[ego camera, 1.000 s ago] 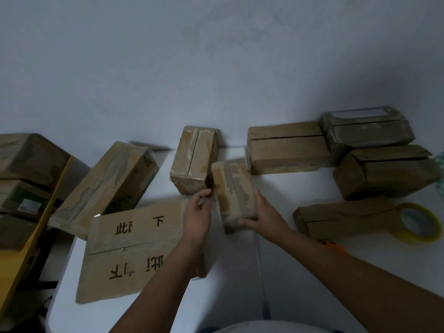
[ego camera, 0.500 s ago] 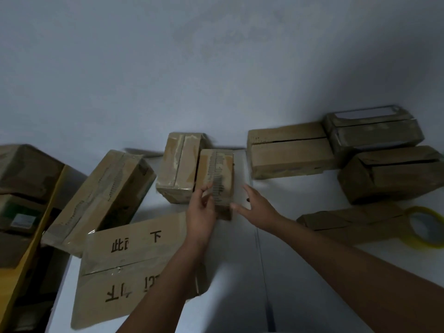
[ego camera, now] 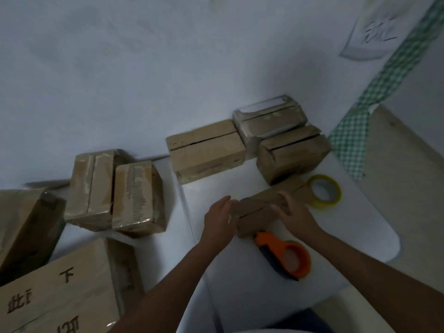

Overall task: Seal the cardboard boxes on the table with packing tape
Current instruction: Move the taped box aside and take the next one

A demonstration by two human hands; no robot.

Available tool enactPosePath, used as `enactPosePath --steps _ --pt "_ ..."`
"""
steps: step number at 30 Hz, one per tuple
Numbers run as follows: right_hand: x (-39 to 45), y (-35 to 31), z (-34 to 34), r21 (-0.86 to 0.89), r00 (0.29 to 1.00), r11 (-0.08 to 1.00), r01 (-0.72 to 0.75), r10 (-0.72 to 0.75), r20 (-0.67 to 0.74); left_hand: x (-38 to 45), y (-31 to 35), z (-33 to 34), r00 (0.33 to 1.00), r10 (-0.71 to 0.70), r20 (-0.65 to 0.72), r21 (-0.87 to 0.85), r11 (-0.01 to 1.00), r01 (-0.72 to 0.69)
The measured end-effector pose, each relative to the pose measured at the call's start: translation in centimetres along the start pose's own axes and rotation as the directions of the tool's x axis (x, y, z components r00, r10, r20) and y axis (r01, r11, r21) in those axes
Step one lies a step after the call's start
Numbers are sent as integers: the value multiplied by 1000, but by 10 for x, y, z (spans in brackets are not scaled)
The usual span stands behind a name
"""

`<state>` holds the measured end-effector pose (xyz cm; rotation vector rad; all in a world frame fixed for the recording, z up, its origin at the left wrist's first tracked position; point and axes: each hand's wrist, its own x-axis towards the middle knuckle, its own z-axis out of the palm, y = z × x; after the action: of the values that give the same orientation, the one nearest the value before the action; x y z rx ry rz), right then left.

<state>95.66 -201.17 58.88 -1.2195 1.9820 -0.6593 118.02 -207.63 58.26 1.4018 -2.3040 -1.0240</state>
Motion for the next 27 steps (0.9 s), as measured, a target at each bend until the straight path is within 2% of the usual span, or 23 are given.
enactPosePath --steps 4,7,9,11,13,15,22,27 --pt "-12 33 -24 -40 996 995 -88 87 -19 24 6 34 972 -23 234 322 945 -55" --pt "-27 45 -22 -90 999 995 -49 49 -5 30 1 45 944 -60 324 426 900 -89" --pt "-37 46 -15 -105 999 994 -26 28 17 30 -7 42 948 -49 313 437 894 -98" --pt "-46 45 -4 -137 993 990 -24 39 110 27 -19 32 956 -40 290 461 882 -102" --pt "-54 45 9 -232 970 973 -20 75 230 21 -35 18 960 -53 275 478 874 -89" --pt "-60 44 21 -352 953 936 16 93 290 9 -53 0 959 -79 272 474 878 -62" --pt "-73 45 47 -483 952 876 0 148 269 -46 -93 -41 964 -124 236 433 901 10" --pt "-83 52 51 -383 951 906 -179 259 169 -70 -102 -49 967 -44 251 331 943 -43"
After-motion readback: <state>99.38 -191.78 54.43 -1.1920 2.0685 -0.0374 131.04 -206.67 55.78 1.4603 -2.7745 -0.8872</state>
